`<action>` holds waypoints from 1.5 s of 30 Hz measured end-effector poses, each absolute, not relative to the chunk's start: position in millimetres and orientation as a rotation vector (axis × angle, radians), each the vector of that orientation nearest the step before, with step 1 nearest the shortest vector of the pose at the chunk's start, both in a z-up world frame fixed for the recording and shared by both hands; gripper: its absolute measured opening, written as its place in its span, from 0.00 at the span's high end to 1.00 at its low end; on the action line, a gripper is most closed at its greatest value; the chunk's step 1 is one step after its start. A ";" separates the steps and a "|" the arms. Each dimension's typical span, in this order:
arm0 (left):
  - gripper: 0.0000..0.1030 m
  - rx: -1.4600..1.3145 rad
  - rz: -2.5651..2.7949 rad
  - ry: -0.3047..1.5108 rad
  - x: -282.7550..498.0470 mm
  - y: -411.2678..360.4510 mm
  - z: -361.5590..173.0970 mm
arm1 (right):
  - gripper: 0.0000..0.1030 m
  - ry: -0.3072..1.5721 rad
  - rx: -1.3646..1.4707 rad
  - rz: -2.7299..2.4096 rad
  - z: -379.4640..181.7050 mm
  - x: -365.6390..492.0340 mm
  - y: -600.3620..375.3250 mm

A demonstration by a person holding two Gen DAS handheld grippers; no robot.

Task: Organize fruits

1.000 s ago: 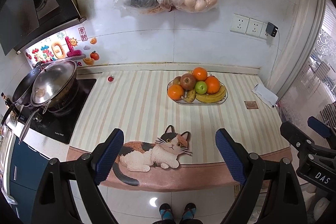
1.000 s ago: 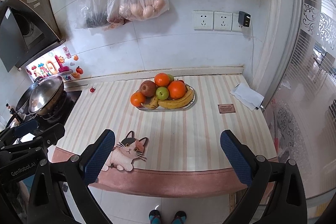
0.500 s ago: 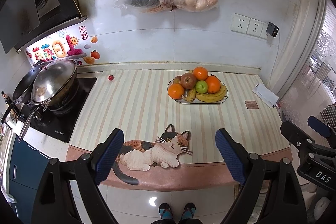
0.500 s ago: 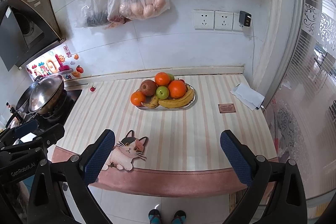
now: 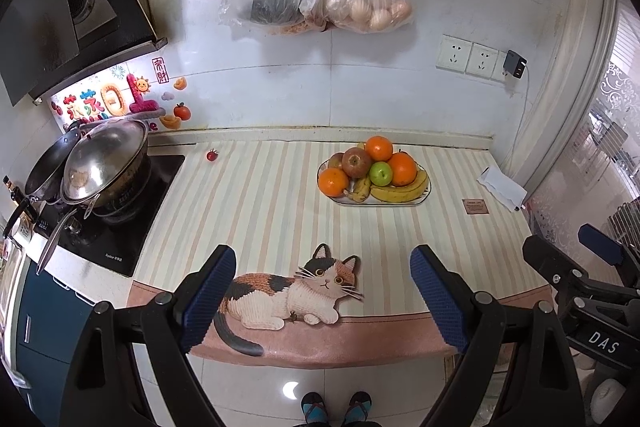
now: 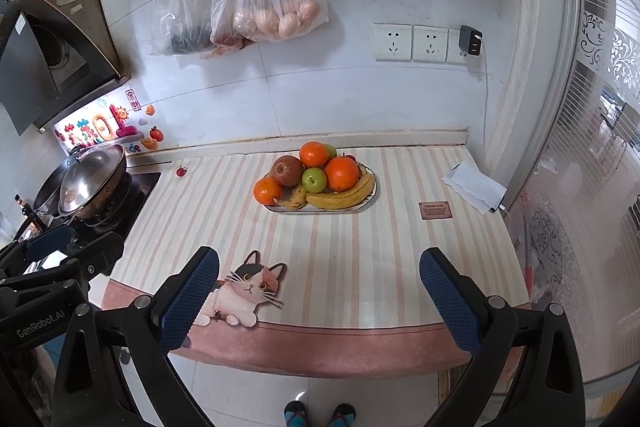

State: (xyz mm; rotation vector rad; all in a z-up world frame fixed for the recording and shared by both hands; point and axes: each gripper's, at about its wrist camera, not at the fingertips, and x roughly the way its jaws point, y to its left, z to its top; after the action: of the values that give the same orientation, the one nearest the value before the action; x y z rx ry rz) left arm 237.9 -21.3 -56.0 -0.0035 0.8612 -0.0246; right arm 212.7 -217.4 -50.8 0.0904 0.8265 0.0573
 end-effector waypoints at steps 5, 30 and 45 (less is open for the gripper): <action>0.13 -0.001 -0.023 0.859 236.6 -21.6 -55.5 | 0.01 0.827 0.093 0.057 -50.5 213.5 -217.9; 0.13 0.010 -0.027 0.844 231.9 -22.2 -51.8 | 0.01 0.813 0.107 0.040 -43.9 206.3 -215.3; 0.13 0.007 -0.021 0.841 231.3 -20.5 -51.9 | 0.01 0.812 0.103 0.041 -44.5 207.0 -215.7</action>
State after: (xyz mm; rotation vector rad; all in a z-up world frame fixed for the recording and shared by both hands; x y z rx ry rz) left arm 231.3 -20.5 -51.9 0.0071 0.8413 -0.0215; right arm 207.0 -215.7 -44.5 0.1035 0.8123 0.0414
